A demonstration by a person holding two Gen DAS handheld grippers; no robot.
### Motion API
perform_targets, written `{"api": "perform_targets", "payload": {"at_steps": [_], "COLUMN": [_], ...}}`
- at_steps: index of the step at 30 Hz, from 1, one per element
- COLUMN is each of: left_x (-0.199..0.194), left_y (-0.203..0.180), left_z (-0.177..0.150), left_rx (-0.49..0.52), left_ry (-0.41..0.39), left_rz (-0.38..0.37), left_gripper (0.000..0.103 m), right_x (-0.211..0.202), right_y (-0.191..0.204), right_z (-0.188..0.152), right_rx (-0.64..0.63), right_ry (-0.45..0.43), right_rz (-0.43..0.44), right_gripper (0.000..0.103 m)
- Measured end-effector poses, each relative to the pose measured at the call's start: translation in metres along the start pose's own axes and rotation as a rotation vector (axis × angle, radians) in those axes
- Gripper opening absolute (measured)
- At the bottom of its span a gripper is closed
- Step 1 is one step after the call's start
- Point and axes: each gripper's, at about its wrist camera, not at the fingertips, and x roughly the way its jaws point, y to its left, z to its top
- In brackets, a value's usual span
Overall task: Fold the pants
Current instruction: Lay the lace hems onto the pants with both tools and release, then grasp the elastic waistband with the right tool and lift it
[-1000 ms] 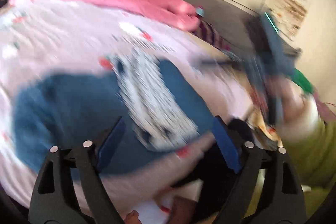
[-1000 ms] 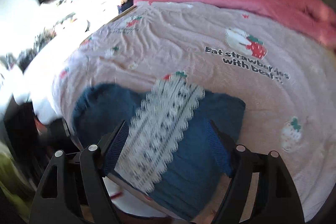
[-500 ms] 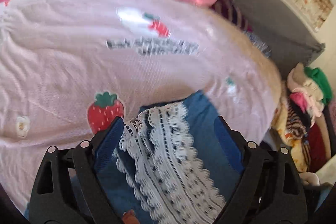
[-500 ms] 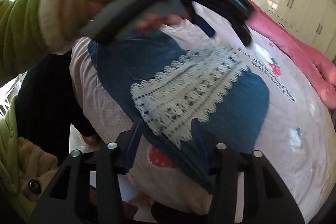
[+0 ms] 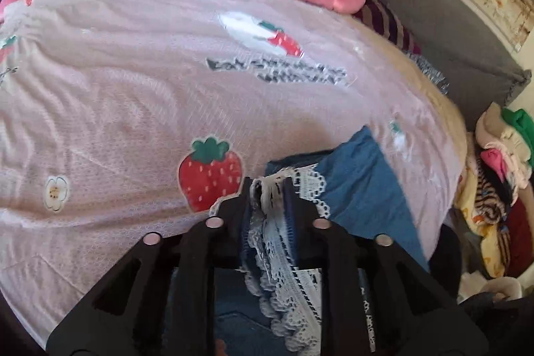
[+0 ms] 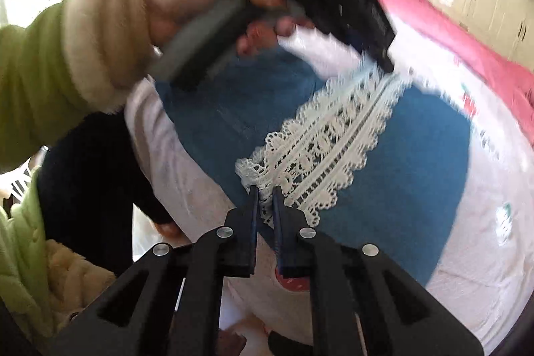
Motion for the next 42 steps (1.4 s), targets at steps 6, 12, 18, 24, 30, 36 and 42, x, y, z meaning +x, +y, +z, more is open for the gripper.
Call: {"api": "perform_targets", "payload": {"at_steps": [6, 12, 18, 24, 30, 36, 42], "left_x": [0.022, -0.013, -0.075, -0.133, -0.183, -0.204, -0.212], "left_y": [0.011, 0.015, 0.012, 0.024, 0.034, 0.031, 0.017], "left_z": [-0.010, -0.017, -0.036, -0.084, -0.129, -0.159, -0.174], "left_rx": [-0.030, -0.058, -0.076, -0.161, -0.189, -0.183, -0.124], "left_ry": [0.011, -0.140, -0.261, -0.332, -0.360, -0.341, -0.322], "left_rz": [0.029, -0.030, 0.005, 0.075, 0.248, 0.347, 0.390], "left_gripper": [0.052, 0.073, 0.081, 0.092, 0.093, 0.093, 0.093], "right_x": [0.000, -0.038, -0.022, 0.014, -0.006, -0.043, -0.065], "right_y": [-0.001, -0.010, -0.017, -0.016, -0.012, -0.014, -0.018], "right_z": [-0.008, -0.009, 0.001, -0.001, 0.011, 0.035, 0.076], "right_rx": [0.060, 0.126, 0.172, 0.196, 0.193, 0.193, 0.144], "right_ry": [-0.015, -0.135, -0.113, -0.026, -0.031, -0.141, -0.202], "right_rz": [0.040, 0.070, 0.110, 0.114, 0.110, 0.122, 0.083], "right_gripper": [0.016, 0.021, 0.021, 0.021, 0.027, 0.058, 0.082]}}
